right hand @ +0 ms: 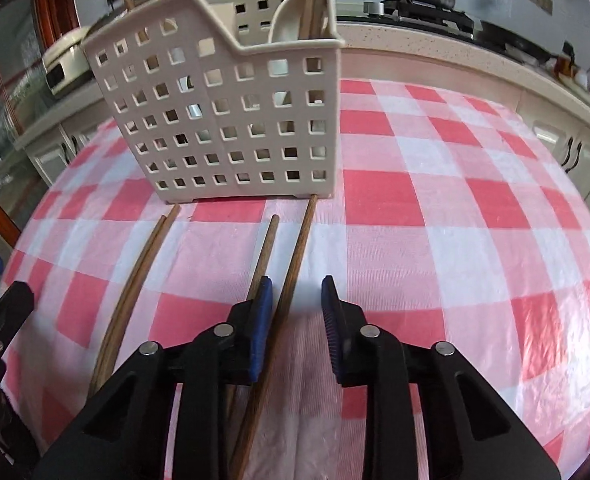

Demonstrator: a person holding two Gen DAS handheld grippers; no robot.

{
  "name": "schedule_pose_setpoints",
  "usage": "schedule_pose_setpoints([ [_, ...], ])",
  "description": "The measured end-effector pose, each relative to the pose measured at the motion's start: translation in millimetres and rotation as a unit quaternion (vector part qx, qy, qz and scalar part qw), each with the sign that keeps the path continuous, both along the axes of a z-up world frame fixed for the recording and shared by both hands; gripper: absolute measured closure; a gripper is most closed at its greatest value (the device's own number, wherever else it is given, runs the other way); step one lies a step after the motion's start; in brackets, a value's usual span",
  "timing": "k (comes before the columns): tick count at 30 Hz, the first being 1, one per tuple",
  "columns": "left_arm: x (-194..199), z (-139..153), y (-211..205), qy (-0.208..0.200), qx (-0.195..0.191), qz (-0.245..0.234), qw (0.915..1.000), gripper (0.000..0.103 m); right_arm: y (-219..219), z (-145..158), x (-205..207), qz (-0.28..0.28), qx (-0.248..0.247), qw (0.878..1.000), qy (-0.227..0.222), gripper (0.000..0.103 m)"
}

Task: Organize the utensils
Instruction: 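Grasp a brown chopstick with the left tool while the right tool grasps another chopstick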

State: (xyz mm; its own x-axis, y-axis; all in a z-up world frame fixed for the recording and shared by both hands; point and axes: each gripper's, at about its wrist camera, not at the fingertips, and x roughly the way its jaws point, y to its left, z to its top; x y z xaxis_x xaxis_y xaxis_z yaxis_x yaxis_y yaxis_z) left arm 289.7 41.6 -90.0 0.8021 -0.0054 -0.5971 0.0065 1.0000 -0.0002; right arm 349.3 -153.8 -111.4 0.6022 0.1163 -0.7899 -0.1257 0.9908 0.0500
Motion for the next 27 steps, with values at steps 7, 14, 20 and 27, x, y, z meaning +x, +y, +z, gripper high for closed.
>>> schedule_pose_setpoints([
  [7,15,-8,-7,0.037,0.011,-0.009,0.9992,0.006,-4,-1,-2,0.002,-0.013,1.000,-0.003,0.096],
  [14,44,-21,-28,0.082,0.028,-0.025,0.9960,0.022,-22,-1,-13,0.006,0.024,1.000,-0.001,0.096],
  [20,60,-34,-38,0.111,0.035,-0.028,0.9928,0.028,-30,-1,-15,0.009,0.049,0.999,0.004,0.096],
  [27,68,-36,-37,0.119,0.034,-0.022,0.9920,0.035,-33,-2,-15,0.012,0.065,0.998,0.007,0.096],
])
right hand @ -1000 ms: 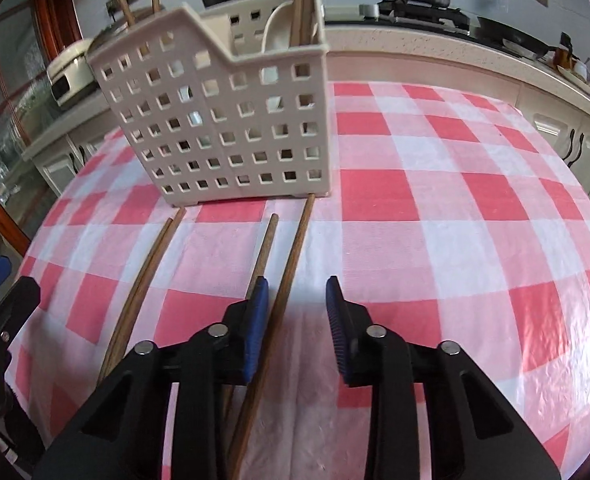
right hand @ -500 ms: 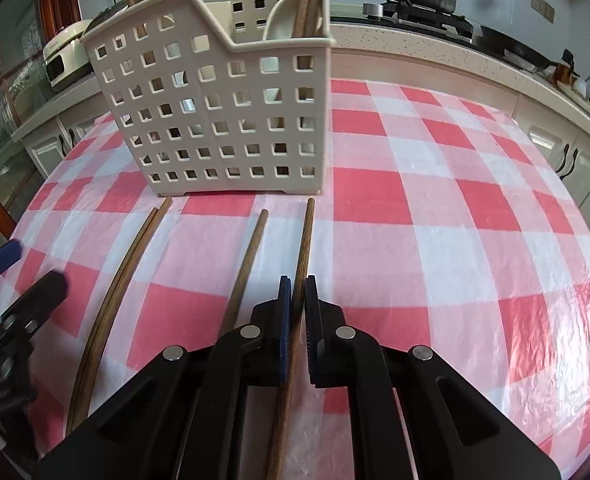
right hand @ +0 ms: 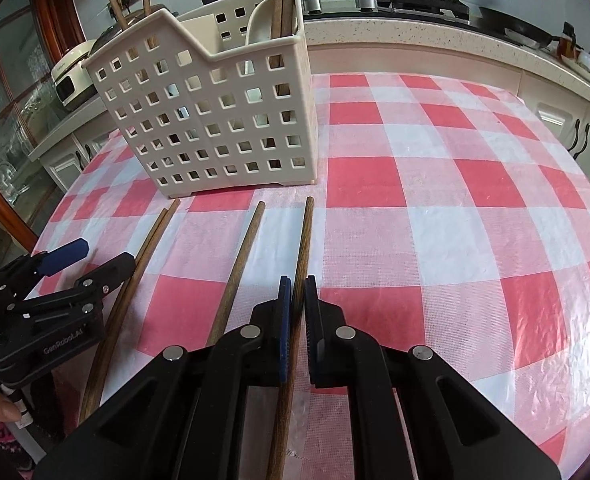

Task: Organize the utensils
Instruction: 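Grasp a brown chopstick with the left tool while the right tool grasps another chopstick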

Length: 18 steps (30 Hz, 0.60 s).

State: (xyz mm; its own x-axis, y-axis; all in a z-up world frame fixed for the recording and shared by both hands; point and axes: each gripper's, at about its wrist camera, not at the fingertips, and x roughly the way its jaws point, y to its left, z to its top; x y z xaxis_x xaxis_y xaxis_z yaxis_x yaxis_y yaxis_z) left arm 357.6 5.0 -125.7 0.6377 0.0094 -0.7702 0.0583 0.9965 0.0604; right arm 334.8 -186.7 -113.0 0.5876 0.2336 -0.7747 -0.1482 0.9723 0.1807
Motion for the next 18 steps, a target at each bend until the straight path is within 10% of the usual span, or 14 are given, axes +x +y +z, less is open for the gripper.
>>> schedule_pose_setpoints([
  [9,7,-4,-2,0.009,-0.005,-0.009,0.9999,0.042,4,0,3,0.007,-0.020,1.000,0.000,0.095],
  [18,5,-2,-15,0.015,-0.014,-0.045,0.9988,0.094,12,1,9,0.018,-0.058,0.998,0.005,0.096],
])
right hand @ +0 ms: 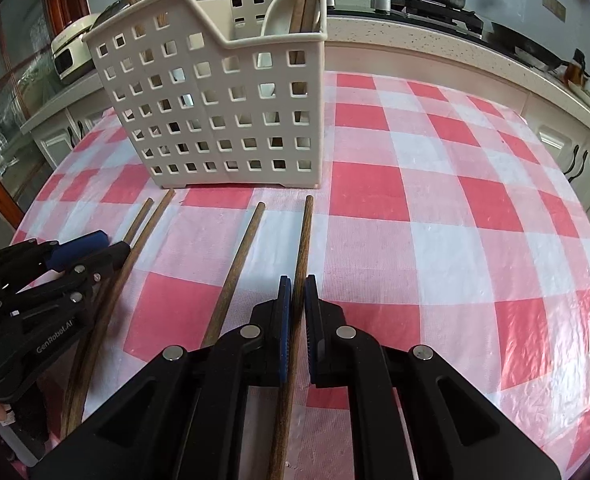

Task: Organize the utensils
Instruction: 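Grasp a brown chopstick with the left tool while the right tool grasps another chopstick, then lift the left tool's chopstick over the caddy while the right tool carries its chopstick there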

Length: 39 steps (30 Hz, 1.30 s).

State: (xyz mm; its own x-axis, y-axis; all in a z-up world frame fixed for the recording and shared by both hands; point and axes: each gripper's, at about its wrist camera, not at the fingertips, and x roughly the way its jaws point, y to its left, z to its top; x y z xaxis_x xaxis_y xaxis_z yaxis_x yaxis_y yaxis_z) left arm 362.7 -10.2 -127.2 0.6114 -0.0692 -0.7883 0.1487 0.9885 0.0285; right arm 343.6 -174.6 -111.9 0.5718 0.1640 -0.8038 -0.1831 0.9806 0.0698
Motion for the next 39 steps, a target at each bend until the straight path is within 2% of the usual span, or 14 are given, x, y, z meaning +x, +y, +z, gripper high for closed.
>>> schedule_pose_setpoints([
  [4,-2,1,3,0.001,-0.013,0.003,0.9999,0.096,-5,3,-5,-0.002,0.017,1.000,-0.007,0.096],
  [7,-8,7,5,-0.013,-0.016,0.008,0.9998,0.097,-6,11,-11,0.001,0.027,0.999,-0.025,0.096],
  [13,-32,40,12,-0.072,-0.027,0.018,0.9969,0.097,-6,42,-30,0.011,0.051,0.995,-0.085,0.096],
  [24,-95,117,22,-0.192,-0.061,0.024,0.9792,0.097,-9,107,-85,0.031,0.076,0.976,-0.203,0.096],
  [33,-142,149,15,-0.266,-0.050,0.022,0.9624,0.097,-8,133,-119,0.036,0.082,0.964,-0.251,0.096],
  [39,-162,157,9,-0.292,-0.054,0.012,0.9549,0.097,-12,144,-133,0.036,0.087,0.957,-0.273,0.097],
])
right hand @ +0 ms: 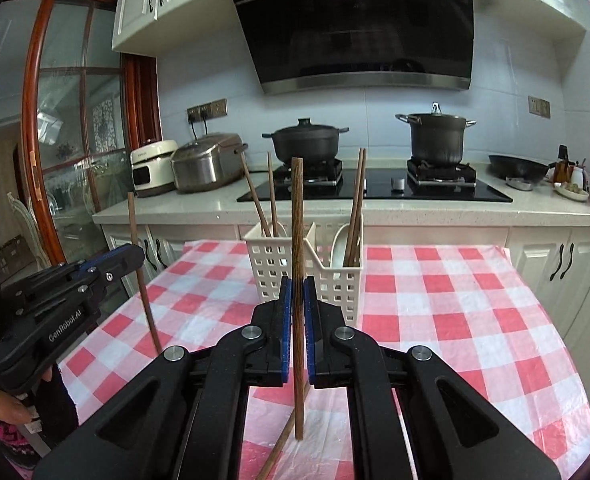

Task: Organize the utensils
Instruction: 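Lift the left tool's chopstick over the caddy while the right tool carries its chopstick there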

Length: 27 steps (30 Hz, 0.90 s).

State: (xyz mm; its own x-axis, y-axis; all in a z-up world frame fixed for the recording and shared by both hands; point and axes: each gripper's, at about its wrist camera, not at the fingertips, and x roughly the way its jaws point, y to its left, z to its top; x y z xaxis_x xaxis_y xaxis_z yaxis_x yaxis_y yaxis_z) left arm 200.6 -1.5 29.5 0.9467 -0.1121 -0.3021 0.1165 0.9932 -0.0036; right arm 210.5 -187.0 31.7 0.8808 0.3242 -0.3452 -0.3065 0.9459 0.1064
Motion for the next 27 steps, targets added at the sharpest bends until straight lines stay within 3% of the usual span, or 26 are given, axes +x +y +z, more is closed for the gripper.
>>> schedule_pose_setpoints([
  [8,-6,19,-9,-0.032,0.005,-0.011,0.9994,0.097,0,18,2,0.003,-0.001,1.000,-0.026,0.097],
  [27,49,99,-20,-0.085,-0.002,-0.033,0.9958,0.097,-2,73,64,-0.005,-0.008,0.997,-0.071,0.097],
])
